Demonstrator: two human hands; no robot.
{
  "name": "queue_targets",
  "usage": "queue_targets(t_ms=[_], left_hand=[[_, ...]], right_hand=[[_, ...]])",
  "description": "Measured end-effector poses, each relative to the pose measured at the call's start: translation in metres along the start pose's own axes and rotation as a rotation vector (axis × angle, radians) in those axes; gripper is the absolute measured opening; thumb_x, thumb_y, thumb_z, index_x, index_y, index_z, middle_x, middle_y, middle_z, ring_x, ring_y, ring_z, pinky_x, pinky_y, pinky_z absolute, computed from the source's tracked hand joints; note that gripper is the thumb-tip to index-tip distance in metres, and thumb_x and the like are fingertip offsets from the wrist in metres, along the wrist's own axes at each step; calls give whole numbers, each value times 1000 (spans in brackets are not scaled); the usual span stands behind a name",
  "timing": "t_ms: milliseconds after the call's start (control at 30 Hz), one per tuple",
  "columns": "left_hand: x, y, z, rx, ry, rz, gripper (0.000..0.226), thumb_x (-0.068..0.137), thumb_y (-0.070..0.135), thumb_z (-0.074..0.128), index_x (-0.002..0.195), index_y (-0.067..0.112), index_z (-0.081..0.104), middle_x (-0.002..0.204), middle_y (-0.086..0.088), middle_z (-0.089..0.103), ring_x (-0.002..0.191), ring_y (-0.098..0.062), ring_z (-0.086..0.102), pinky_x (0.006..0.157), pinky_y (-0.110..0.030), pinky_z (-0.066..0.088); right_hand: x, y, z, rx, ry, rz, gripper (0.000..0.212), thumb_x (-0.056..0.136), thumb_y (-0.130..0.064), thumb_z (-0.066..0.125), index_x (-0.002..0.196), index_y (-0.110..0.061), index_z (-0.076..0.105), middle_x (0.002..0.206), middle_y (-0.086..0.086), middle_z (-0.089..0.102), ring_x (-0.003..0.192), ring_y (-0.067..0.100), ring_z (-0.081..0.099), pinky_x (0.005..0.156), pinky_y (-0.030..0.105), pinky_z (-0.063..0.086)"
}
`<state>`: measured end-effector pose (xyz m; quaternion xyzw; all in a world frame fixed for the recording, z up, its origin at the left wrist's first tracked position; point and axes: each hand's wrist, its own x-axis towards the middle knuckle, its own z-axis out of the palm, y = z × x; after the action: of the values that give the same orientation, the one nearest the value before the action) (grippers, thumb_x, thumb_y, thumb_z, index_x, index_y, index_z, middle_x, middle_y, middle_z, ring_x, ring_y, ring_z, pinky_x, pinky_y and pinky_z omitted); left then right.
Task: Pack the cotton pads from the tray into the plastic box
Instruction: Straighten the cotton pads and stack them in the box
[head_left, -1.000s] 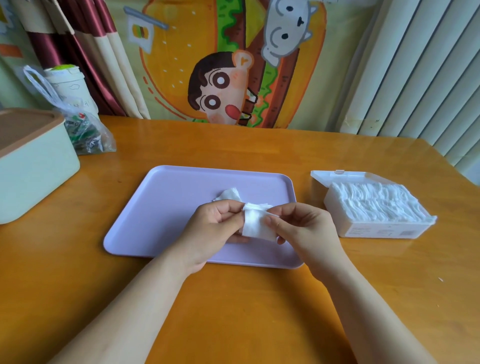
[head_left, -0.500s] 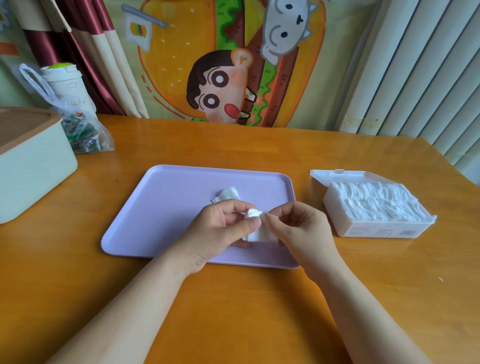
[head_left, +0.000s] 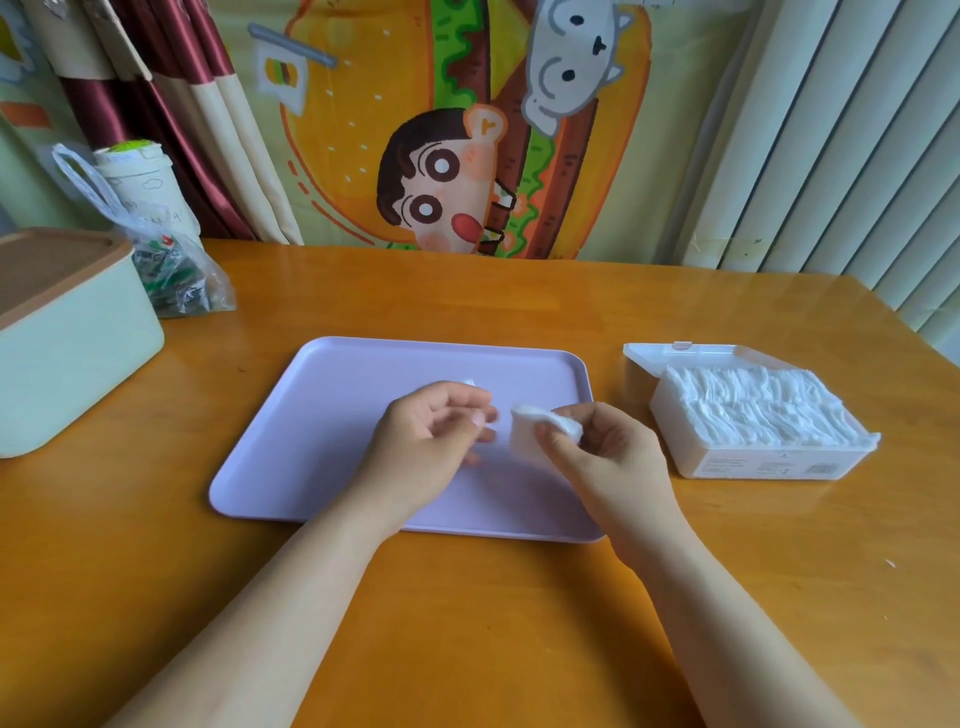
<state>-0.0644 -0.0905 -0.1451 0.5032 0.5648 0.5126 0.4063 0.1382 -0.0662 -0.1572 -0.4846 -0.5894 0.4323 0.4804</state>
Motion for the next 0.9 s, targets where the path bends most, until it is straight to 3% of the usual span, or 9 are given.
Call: queue_targets(t_ms=[100, 200, 267, 333, 433, 500, 567, 733, 900], left_hand=[[22, -10, -15, 400, 218, 84, 20, 101, 18, 63, 116, 28, 71, 116, 17, 72, 108, -2, 66, 100, -36, 55], [39, -17, -20, 608, 116, -15, 44, 98, 35, 66, 140, 24, 59, 140, 5, 61, 130, -18, 56, 108, -39, 48], [45, -16, -19, 619, 45, -88, 58, 89, 48, 69, 142, 29, 55, 141, 3, 59, 126, -23, 57, 106, -43, 51], [50, -15, -18, 588, -24, -116, 70, 80, 55, 69, 145, 34, 52, 137, 5, 60, 121, -23, 60, 103, -44, 53], [52, -10, -17, 487, -84, -127, 58, 92, 25, 77, 146, 26, 54, 125, 3, 64, 114, -21, 64, 94, -32, 54], [46, -8, -17, 374, -92, -116, 44, 93, 11, 76, 133, 24, 64, 115, 4, 71, 107, -19, 70, 82, -26, 56], [36, -6, -17, 266, -88, -109, 31, 92, 9, 76, 116, 26, 70, 108, 3, 76, 101, -16, 73, 74, -23, 58], [14, -2, -17, 34, -65, -95, 8, 94, 11, 74, 98, 18, 73, 98, -1, 79, 90, -16, 70, 85, -33, 52], [1, 5, -6, -393, -292, -79, 16, 83, 7, 80, 93, 15, 70, 95, -6, 71, 87, -17, 67, 70, -29, 55]], right_hand=[[1, 2, 0, -132, 143, -33, 8, 89, -26, 80, 91, -26, 72, 90, -21, 75, 85, -4, 69, 70, 10, 49], [4, 10, 1, -151, 142, 19, 8, 90, -28, 79, 97, -29, 75, 91, -22, 76, 91, -6, 70, 72, 13, 49], [4, 13, 1, -159, 125, 45, 6, 91, -30, 78, 97, -28, 77, 89, -19, 77, 88, -4, 70, 71, 15, 49], [3, 13, 1, -155, 118, 47, 4, 91, -30, 78, 94, -28, 78, 86, -19, 76, 85, -4, 70, 67, 12, 49], [3, 12, -2, -155, 126, 34, 2, 92, -27, 78, 93, -26, 77, 84, -16, 76, 82, -5, 68, 64, 8, 47], [3, 11, -2, -156, 135, 26, 2, 92, -27, 78, 93, -26, 77, 84, -17, 76, 82, -5, 68, 64, 8, 48], [4, 10, -2, -157, 146, 20, 3, 92, -28, 78, 92, -26, 77, 82, -19, 75, 82, -4, 68, 64, 8, 48], [3, 3, -2, -154, 155, -24, 9, 90, -34, 80, 87, -28, 75, 83, -25, 73, 78, -3, 66, 65, 8, 46], [2, -5, -8, -39, 81, 18, 6, 91, -19, 82, 95, -24, 83, 81, -15, 79, 71, -5, 68, 64, 10, 47]])
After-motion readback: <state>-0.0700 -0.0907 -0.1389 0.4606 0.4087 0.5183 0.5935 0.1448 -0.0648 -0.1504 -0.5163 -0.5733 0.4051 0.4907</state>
